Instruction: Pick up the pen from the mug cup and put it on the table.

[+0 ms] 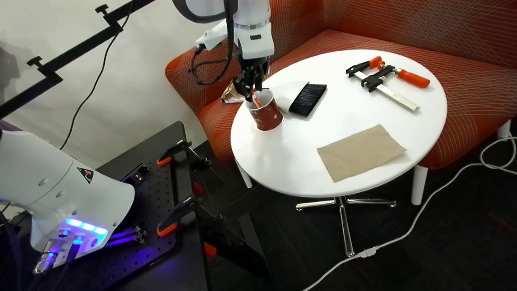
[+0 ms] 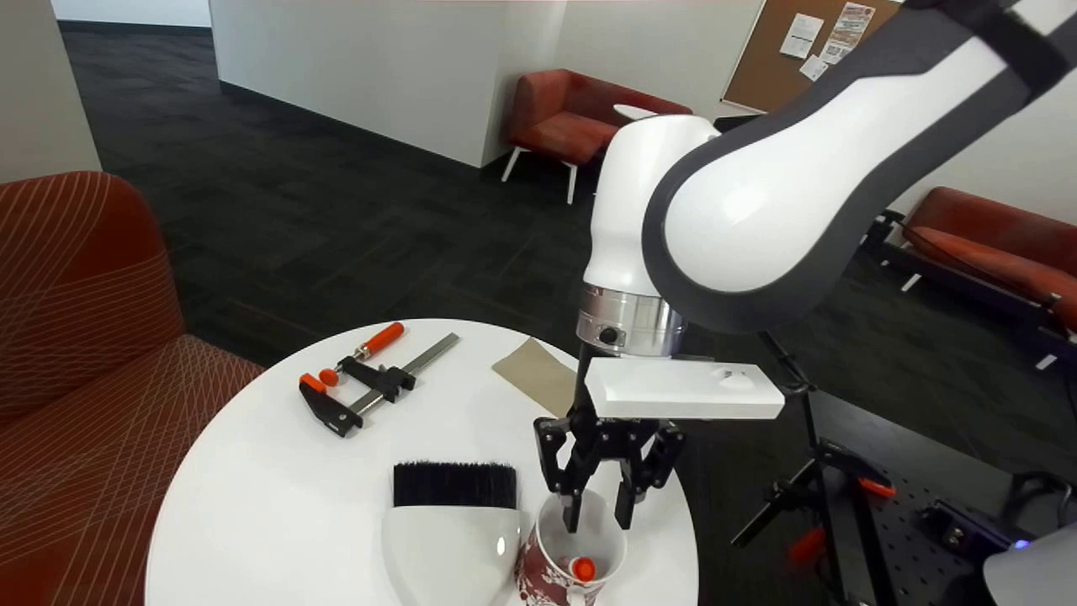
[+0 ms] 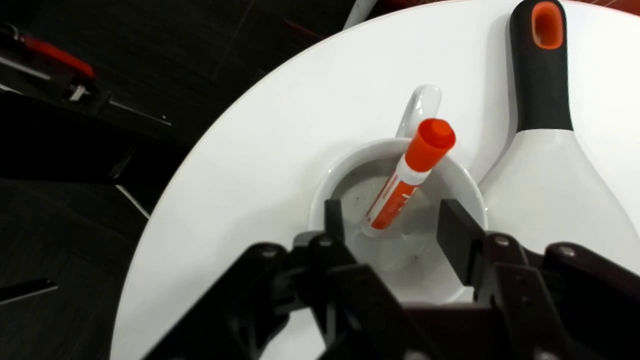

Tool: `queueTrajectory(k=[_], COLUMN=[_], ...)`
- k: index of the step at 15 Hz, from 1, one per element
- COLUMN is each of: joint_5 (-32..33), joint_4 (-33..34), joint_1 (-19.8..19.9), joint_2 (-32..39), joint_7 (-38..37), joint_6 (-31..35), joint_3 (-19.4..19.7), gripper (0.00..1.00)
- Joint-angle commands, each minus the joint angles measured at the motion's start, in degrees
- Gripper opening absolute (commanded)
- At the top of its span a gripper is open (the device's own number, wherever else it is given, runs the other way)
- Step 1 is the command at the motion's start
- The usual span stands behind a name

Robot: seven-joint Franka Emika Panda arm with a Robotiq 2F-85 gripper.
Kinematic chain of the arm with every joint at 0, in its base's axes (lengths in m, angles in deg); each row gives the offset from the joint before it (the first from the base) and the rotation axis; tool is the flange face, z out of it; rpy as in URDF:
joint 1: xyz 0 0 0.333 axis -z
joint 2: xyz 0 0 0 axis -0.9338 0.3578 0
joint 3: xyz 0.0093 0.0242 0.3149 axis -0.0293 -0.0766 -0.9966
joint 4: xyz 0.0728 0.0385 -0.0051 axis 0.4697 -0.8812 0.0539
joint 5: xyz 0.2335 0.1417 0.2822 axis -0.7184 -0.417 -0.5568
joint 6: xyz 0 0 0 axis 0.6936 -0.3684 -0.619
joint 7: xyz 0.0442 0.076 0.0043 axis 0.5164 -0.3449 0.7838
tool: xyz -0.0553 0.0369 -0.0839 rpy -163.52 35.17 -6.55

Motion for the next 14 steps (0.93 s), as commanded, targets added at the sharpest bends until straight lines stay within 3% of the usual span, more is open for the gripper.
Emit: queueTrajectory(k=[1,10,12,14], joint_5=[-2.66,-5.70,-5.97,-6.29], joint_4=[2.16,5.43,5.96,6.39], joint_1=[0.96,0.95,0.96,1.02], joint_2=[2.27,6.62,7.23,7.71], joint_7=[-0.29,0.19,0.25,0.33], joint_6=[-2.21,-3.62,-3.95,-4.46], joint_3=[-0.66,-1.18,-1.21,-1.19], gripper=[0.56,0.45,0.41,0.31])
